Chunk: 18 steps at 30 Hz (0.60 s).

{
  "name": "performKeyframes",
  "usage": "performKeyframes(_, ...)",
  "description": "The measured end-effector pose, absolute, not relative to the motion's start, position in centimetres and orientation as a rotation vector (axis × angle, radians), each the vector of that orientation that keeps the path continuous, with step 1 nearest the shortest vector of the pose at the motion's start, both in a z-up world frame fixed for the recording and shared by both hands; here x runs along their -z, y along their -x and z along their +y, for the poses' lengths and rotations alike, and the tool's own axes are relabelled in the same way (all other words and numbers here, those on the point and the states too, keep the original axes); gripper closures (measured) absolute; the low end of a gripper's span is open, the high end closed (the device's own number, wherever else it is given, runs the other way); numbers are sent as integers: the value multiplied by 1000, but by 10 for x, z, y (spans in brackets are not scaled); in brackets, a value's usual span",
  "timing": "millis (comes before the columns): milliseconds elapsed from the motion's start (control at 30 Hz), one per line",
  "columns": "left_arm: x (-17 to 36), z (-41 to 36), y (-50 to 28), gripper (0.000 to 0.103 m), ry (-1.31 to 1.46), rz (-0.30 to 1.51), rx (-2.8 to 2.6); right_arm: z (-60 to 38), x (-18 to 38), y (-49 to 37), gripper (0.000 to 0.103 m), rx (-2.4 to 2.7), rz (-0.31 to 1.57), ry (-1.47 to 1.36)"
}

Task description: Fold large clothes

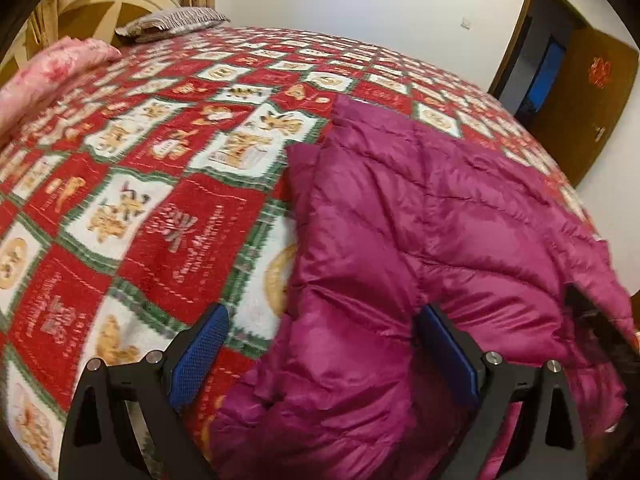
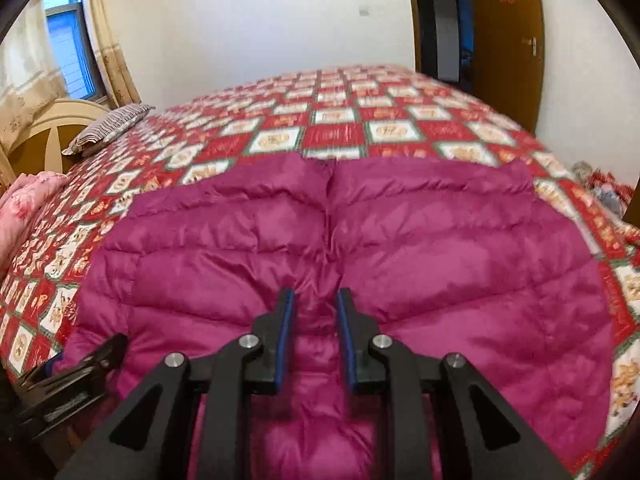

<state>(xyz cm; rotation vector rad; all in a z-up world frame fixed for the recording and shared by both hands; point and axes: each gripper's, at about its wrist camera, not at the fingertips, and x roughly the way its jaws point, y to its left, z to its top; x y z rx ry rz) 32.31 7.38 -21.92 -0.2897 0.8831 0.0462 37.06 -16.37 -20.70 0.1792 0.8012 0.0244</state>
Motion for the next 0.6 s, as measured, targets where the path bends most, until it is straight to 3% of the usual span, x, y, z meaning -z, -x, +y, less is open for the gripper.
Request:
performKeyframes(267, 216, 63, -325, 8, 444, 824, 122, -165, 225, -376, 79, -49, 817, -207)
performKeyframes(333, 213, 62, -326, 34, 485, 813, 146, -166, 226, -376, 79, -59, 830, -208)
performKeyframes(367, 212, 62, -326, 40, 491, 809, 149, -166, 226, -377, 79, -58, 830, -209)
performKeyframes(433, 207, 62, -326, 69, 499, 797, 157, -167, 226, -378, 79, -58, 832, -211)
performKeyframes(500, 203, 66, -328, 82, 518, 788, 181, -167, 226, -378, 79, -55, 833, -209)
performKeyframes(600, 196, 70, -325, 88, 543, 761, 202, -166, 225, -378, 79, -49, 840, -205)
